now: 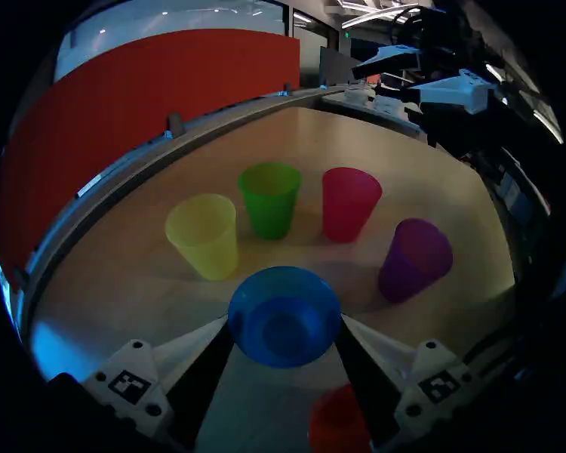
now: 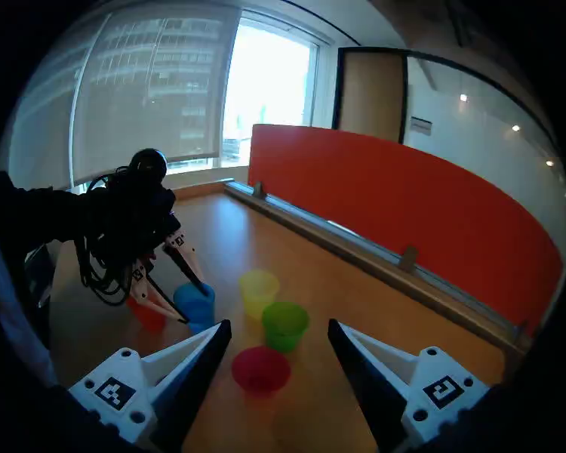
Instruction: Pour water
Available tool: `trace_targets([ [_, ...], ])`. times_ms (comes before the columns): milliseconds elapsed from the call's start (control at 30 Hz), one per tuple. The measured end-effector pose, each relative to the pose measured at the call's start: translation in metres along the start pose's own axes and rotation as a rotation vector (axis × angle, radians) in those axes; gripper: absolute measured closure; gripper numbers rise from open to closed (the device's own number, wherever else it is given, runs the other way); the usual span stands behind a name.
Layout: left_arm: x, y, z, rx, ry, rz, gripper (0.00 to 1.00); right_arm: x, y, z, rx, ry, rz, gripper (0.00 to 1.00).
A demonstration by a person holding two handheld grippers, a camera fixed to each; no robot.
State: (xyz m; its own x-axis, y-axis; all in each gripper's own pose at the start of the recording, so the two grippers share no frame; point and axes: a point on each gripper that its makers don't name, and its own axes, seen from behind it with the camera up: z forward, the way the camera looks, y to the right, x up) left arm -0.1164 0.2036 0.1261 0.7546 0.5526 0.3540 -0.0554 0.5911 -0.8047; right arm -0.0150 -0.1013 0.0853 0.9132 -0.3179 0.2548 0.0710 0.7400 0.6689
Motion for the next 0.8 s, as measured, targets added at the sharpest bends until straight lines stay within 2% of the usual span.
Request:
trace_targets([
  [400, 0.008, -0.001, -0.011, 0.009, 0.035, -0.023, 0.14, 0.004, 0.001, 0.003, 0.000, 0.009, 0.014, 0.00],
  [800, 0.033, 0.000, -0.043, 0.052, 0.149, -0.038, 0.14, 0.006, -0.004, 0.009, 0.005, 0.001, 0.004, 0.00],
])
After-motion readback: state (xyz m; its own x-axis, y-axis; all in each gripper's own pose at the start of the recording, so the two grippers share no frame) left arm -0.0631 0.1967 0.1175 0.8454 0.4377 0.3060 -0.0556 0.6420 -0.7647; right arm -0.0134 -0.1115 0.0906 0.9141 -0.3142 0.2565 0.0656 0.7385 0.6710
